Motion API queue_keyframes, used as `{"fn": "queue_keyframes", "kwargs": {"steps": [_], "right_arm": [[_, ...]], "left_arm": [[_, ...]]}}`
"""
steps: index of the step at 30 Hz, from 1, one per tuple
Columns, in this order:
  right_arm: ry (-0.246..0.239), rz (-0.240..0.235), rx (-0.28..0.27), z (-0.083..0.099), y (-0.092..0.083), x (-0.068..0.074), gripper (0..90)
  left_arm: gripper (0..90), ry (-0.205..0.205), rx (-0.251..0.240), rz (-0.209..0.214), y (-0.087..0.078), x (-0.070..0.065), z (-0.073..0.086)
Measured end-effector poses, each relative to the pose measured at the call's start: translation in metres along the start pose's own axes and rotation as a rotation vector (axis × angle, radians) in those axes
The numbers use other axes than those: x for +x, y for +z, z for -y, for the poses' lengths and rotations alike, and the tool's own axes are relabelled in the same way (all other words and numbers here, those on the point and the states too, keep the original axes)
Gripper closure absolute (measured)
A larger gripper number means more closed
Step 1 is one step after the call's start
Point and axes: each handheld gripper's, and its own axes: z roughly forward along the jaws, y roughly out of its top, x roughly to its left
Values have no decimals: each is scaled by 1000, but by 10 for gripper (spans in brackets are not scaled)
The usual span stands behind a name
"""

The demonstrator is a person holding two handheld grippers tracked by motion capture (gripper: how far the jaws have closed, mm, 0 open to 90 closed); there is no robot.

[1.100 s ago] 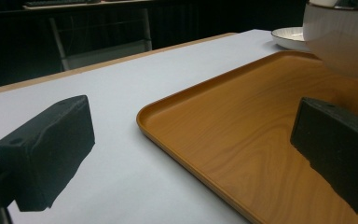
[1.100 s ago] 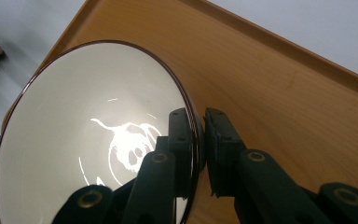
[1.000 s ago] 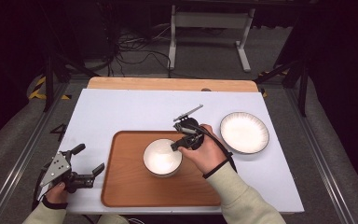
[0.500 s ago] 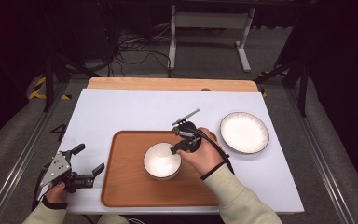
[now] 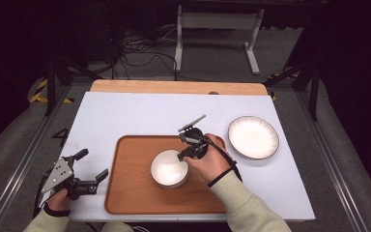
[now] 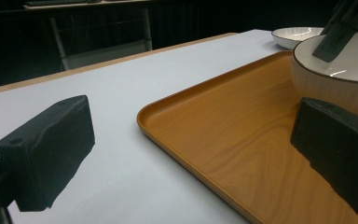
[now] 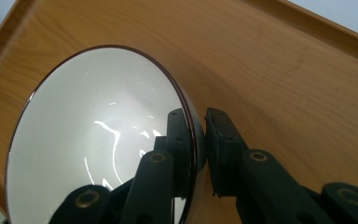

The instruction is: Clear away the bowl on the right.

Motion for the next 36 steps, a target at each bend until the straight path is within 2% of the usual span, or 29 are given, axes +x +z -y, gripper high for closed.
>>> {"fn": "queue_keyframes", "kwargs": {"steps": [2,9,13,15,16,18,25,35,36], "right_arm": [[10,0,0,0,0,-1,804],[-3,-8,7,1,2,-4,806],[-24,2,4,4,4,-8,773],[-32,-3,-13,4,4,-9,748],[-44,-14,-44,5,2,-11,711],[-50,-13,-49,5,1,-11,698],[-92,-21,-121,8,-12,-11,620],[-218,-41,-295,16,-35,-7,534],[-218,-41,-295,16,-35,-7,534]], "left_arm": [[3,2,3,0,0,0,0],[3,1,1,0,0,0,0],[3,1,0,-1,0,0,0],[3,0,1,0,0,0,0],[3,0,2,-1,0,0,0],[3,1,1,0,0,0,0],[3,0,0,-2,0,0,0],[3,-3,-1,-3,0,0,0],[3,-3,-1,-3,0,0,0]]}}
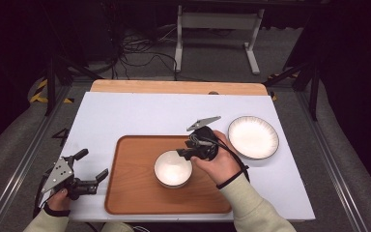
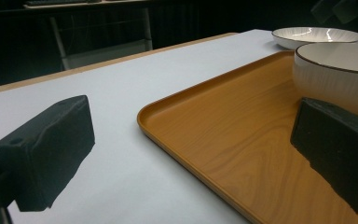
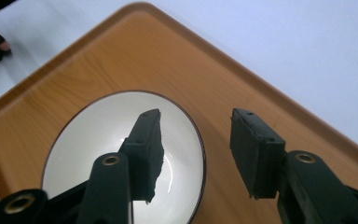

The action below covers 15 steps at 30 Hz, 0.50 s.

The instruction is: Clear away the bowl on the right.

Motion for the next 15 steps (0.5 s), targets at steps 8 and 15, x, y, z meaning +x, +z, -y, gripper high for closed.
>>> {"fn": "queue_keyframes", "kwargs": {"steps": [8,15], "right_arm": [[-107,-13,-161,11,-15,1,478],[-182,-15,-319,25,-26,-3,402]], "left_arm": [[3,1,0,-2,0,0,0],[3,1,1,0,0,0,0]]}}
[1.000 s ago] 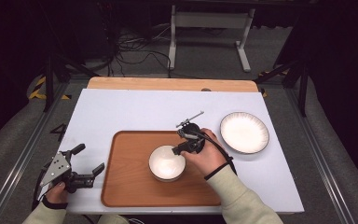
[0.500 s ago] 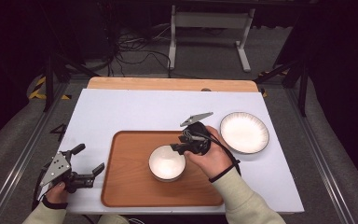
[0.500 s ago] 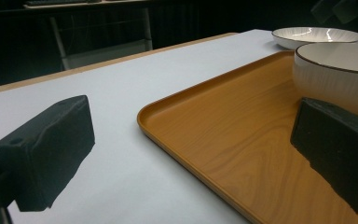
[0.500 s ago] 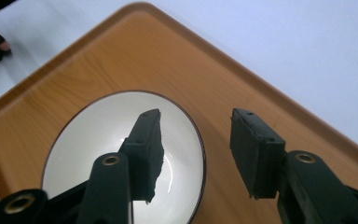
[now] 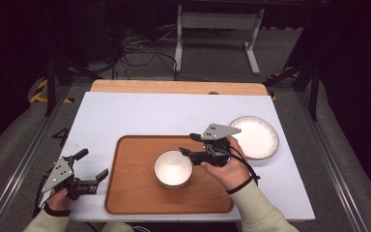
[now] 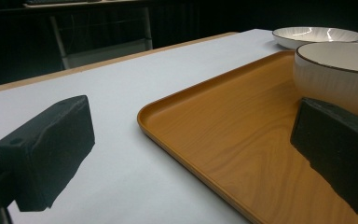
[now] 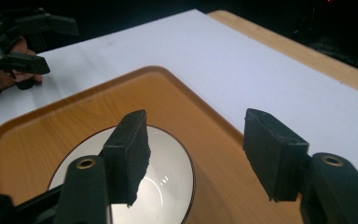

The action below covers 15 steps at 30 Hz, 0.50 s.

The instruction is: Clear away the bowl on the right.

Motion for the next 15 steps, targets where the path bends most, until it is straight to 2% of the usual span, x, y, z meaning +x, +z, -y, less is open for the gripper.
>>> {"fn": "queue_keyframes", "kwargs": {"steps": [2,3,5,9,15], "right_arm": [[-8,-2,-17,1,-2,0,397],[-27,-3,-63,2,-5,2,374],[-30,0,-78,3,-6,3,363],[-47,-16,-153,6,-10,5,331],[-62,-28,-221,12,-13,2,283]], "left_arm": [[3,0,0,0,0,0,0],[3,-1,0,0,0,0,0],[3,-2,0,-1,0,0,0],[3,-4,0,-1,0,0,0],[3,-2,0,1,0,0,0]]}}
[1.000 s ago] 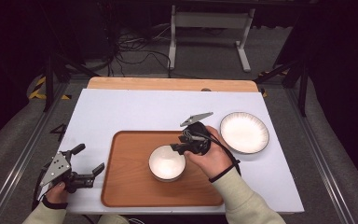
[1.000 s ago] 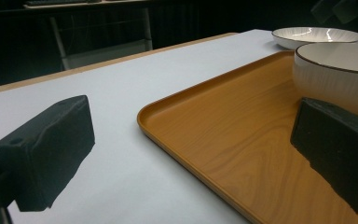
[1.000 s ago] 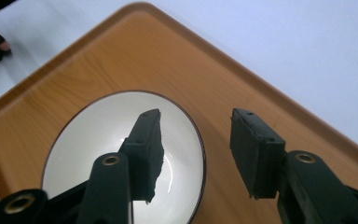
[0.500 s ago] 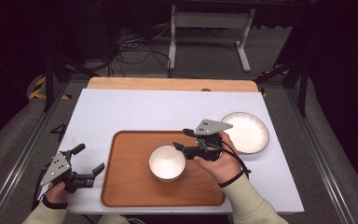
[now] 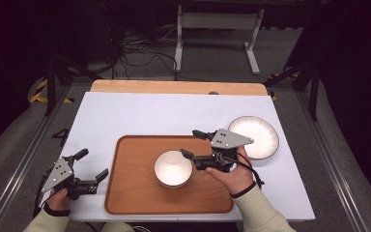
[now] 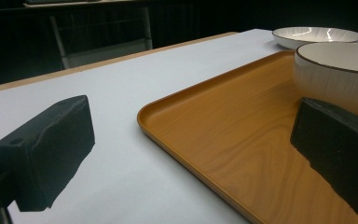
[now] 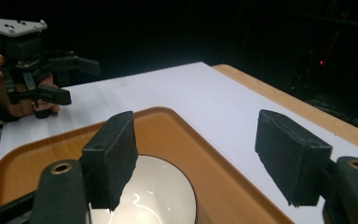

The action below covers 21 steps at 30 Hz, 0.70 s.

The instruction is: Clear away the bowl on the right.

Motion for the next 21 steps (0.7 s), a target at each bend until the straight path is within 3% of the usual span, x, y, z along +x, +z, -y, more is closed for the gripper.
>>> {"fn": "queue_keyframes", "kwargs": {"steps": [1,8,21], "right_arm": [[-4,6,-30,3,-2,-1,263],[-12,32,-100,7,-12,-4,223],[-23,71,-97,17,-33,-12,201]], "left_arm": [[3,-1,0,-1,0,0,0],[3,-2,0,-1,0,0,0],[3,1,-1,1,0,0,0]]}}
